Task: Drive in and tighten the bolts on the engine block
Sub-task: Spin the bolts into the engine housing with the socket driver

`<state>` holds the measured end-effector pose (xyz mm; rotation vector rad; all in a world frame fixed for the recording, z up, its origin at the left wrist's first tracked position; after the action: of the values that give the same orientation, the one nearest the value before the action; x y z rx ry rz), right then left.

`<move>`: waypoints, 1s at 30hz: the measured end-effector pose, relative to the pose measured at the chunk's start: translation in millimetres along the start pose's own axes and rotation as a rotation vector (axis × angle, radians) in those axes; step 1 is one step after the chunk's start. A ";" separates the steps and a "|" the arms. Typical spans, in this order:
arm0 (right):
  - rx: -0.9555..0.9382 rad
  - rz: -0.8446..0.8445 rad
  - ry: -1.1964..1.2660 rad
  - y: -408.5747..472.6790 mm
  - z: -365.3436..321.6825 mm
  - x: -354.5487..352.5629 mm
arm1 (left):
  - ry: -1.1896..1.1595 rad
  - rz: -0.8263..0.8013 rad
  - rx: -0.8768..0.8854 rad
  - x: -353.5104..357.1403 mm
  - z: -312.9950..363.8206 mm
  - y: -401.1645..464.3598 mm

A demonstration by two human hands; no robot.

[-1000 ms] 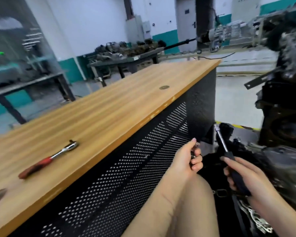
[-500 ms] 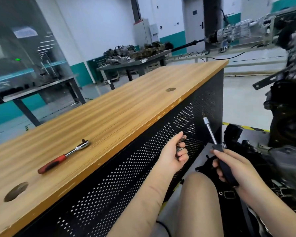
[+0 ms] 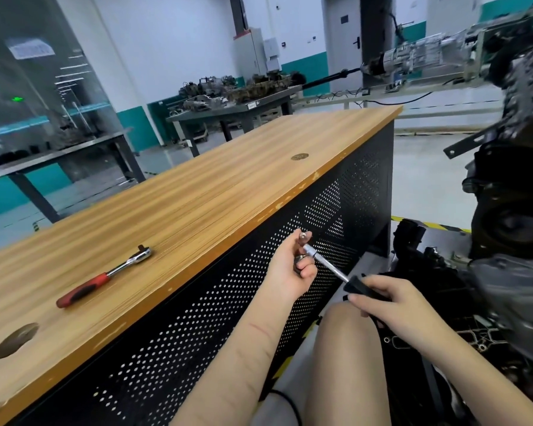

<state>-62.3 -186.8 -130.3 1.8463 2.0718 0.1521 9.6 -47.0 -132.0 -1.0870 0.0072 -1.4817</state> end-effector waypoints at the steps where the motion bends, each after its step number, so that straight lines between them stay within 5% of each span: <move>1: -0.006 -0.006 -0.027 -0.8 0.9 0.0 | 0.001 -0.002 0.000 0.8 -0.8 0.4; 11: 0.008 0.056 -0.064 -8.3 12.9 -12.0 | -0.046 -0.102 0.016 12.5 -11.1 4.3; 20: 0.005 0.099 -0.216 -14.1 6.8 -14.7 | 0.113 0.015 0.284 11.0 -7.4 3.9; 30: -0.025 0.086 -0.454 -14.7 -3.9 -17.3 | 0.228 0.059 0.324 8.3 -4.4 -2.2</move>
<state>-76.1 -205.1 -128.0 1.7571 1.6731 -0.2023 6.8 -55.4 -128.2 -0.6502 -0.0394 -1.4852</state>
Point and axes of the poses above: each hand's wrist, its own y-axis towards the middle knuckle, its own x-axis out of the palm, z = x × y, the point moved 6 cm from there along y, towards the middle knuckle, and after that the axes turned 14 degrees about -x, right-handed, at the moved point
